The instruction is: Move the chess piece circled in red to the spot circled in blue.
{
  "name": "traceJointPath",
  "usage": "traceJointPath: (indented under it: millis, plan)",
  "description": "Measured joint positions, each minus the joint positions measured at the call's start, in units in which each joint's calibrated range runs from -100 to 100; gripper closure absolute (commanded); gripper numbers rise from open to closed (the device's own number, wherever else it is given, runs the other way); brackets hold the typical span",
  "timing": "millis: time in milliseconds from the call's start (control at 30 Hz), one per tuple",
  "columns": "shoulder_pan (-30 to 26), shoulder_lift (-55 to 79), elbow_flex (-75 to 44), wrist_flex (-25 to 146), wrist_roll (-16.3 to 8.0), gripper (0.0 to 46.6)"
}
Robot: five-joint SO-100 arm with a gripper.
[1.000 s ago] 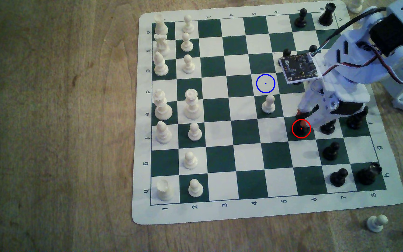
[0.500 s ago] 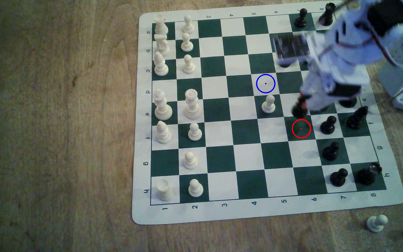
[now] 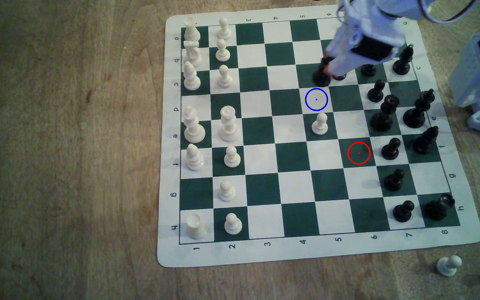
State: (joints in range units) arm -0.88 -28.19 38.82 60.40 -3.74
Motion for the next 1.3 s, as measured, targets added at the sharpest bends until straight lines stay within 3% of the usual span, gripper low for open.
traceJointPath:
  millis: [67, 1300]
  plan:
    - [1.8, 2.4, 0.0, -1.8, 0.3, 45.7]
    - [-0.3, 15.0, 4.4, -11.3, 0.3, 44.8]
